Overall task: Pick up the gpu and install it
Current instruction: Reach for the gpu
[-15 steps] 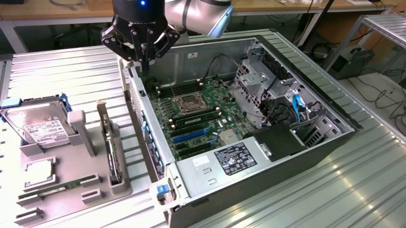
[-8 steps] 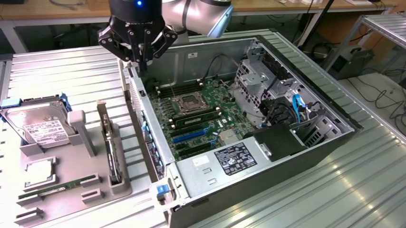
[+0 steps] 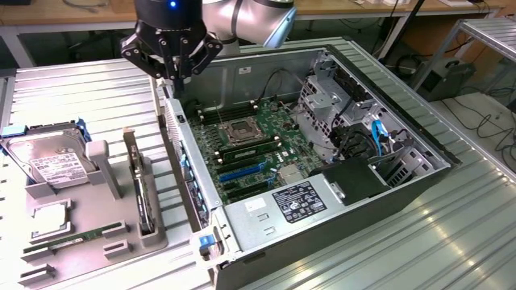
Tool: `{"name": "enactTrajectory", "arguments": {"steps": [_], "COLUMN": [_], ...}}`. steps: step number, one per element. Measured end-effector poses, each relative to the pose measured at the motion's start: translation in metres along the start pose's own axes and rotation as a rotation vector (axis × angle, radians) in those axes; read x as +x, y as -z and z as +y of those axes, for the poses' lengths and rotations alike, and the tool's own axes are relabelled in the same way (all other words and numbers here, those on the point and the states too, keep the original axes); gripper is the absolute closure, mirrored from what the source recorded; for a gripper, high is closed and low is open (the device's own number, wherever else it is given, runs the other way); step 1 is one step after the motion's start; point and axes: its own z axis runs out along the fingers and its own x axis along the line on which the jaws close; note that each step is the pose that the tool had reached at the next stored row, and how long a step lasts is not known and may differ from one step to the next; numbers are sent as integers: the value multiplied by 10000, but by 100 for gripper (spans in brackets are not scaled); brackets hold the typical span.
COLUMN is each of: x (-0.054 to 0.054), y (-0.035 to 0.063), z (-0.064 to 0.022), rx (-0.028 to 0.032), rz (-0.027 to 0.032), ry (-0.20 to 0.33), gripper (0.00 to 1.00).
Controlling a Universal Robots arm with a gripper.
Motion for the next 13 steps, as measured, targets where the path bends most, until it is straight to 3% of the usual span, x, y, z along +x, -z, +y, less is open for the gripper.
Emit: {"name": "enactTrajectory", "arguments": {"steps": [13], "x": [80], "y": [1], "z": [-6], "rx": [0], "rz": [0], "ry": [-1], "gripper": [89]}}
